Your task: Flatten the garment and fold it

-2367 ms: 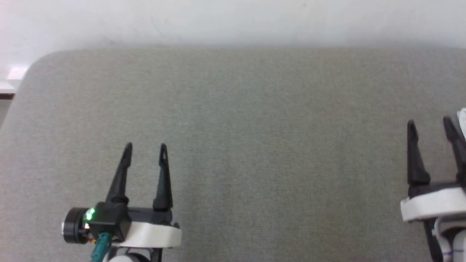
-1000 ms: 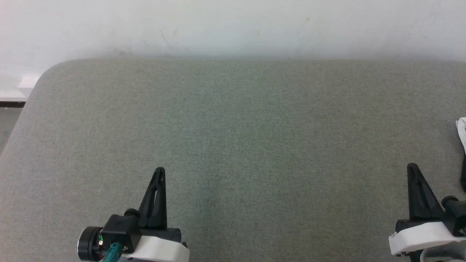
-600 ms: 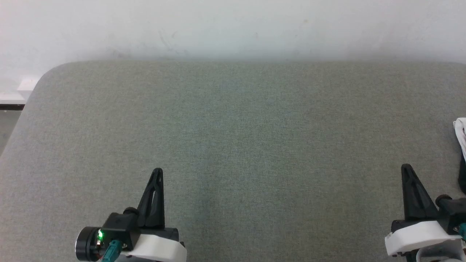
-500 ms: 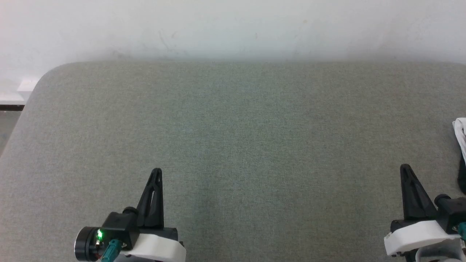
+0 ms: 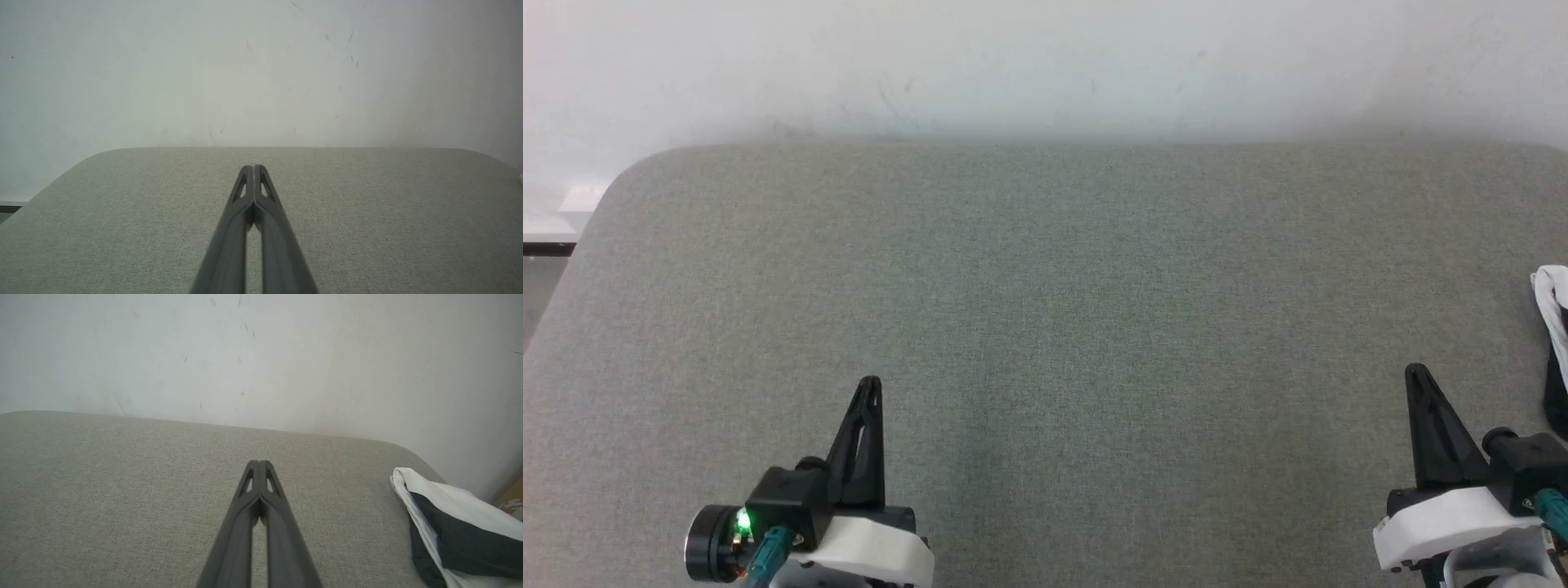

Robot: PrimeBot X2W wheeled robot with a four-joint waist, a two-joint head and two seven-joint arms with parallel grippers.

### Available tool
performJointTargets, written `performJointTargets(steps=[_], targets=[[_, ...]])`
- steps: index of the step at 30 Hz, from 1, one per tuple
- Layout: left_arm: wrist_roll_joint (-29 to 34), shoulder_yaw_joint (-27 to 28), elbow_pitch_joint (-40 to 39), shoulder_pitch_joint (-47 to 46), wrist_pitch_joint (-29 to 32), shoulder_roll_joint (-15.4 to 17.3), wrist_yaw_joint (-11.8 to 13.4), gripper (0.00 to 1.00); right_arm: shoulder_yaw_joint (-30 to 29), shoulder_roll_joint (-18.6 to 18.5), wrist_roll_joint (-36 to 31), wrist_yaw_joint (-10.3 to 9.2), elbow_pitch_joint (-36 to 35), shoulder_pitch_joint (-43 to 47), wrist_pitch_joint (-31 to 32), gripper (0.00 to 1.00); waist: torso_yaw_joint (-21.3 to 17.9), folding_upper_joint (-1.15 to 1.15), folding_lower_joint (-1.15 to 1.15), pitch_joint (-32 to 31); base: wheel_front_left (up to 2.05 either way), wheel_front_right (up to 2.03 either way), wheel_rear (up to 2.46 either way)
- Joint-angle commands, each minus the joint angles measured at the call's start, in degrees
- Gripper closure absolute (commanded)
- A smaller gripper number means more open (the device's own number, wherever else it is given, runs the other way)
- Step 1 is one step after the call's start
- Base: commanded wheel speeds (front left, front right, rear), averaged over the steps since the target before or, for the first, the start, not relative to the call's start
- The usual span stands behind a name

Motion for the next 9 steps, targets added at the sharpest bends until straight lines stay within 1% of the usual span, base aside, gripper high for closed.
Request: performJointTargets(steps=[1,9], targets=[[0.6,0.5,0.4,-0.9,0.3,-0.3,-0.4,1.0,0.2,0.1,0.0,-0.04,-0.3,-0.7,0.3,1.0,0.0,0.0,0.0,0.0,0.0,0.0,0.0],[1.2,1.3,0.7,-1.2,1.3,-0.5,-0.9,1.0,0.9,0.1,0.0,-0.05,-0.5,-0.9,1.1,1.0,-0.2,0.0,0.0,-0.3,0.0,0.0,0.0]])
